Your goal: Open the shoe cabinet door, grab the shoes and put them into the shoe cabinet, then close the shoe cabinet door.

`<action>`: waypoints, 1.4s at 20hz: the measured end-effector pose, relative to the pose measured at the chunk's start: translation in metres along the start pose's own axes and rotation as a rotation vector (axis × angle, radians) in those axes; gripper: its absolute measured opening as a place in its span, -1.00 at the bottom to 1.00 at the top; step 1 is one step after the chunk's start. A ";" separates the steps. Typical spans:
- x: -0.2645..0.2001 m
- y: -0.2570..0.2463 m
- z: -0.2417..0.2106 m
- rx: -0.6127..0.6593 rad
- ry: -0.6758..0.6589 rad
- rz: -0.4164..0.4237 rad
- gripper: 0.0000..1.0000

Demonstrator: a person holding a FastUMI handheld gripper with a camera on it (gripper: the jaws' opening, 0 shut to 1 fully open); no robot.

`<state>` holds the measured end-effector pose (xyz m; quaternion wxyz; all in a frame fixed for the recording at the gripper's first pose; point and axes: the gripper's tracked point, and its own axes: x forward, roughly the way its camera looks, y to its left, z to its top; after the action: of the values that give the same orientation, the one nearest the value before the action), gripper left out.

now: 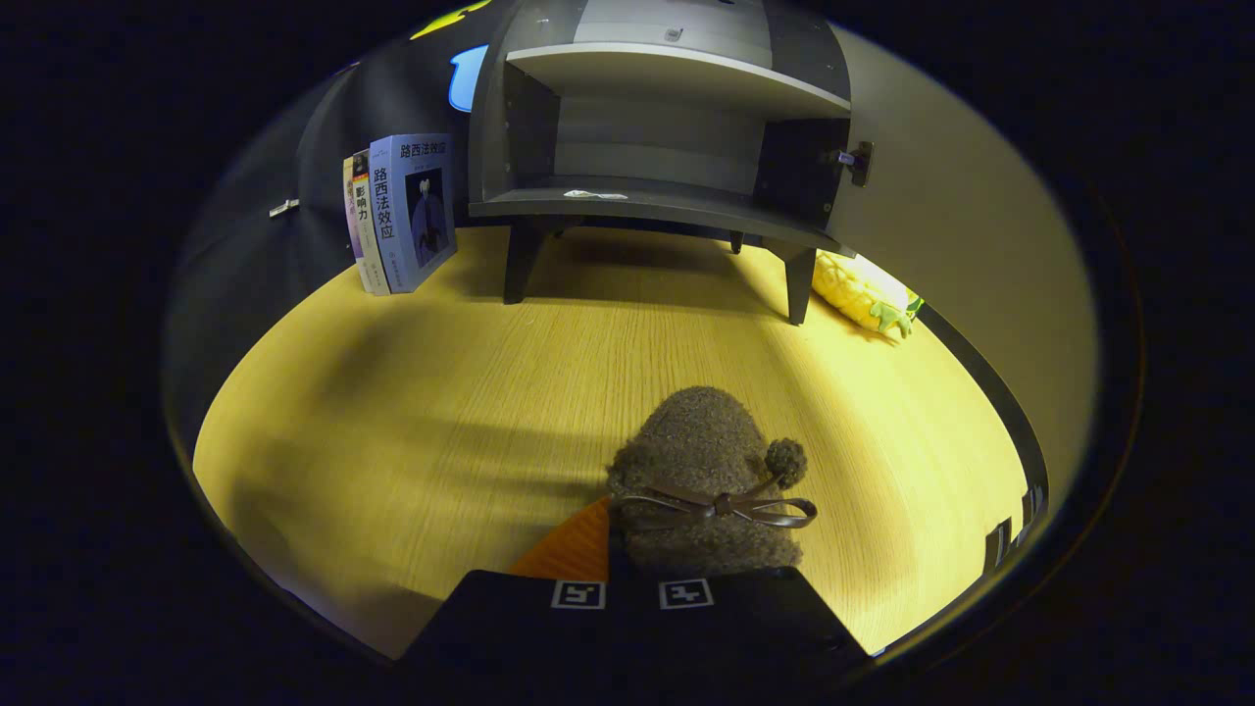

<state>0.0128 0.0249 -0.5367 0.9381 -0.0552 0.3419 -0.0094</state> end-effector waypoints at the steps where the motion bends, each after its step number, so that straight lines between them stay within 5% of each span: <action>1: -0.002 -0.001 0.002 -0.001 -0.002 0.002 -0.90; 6: -0.018 -0.010 0.042 0.024 -0.031 0.005 -0.90; 19: -0.113 -0.041 0.233 0.075 -0.141 0.039 -0.90; 28: -0.126 -0.053 0.314 0.108 -0.146 0.078 -0.90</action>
<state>0.1193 0.0099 -0.2117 0.9618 0.0083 0.2734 0.0126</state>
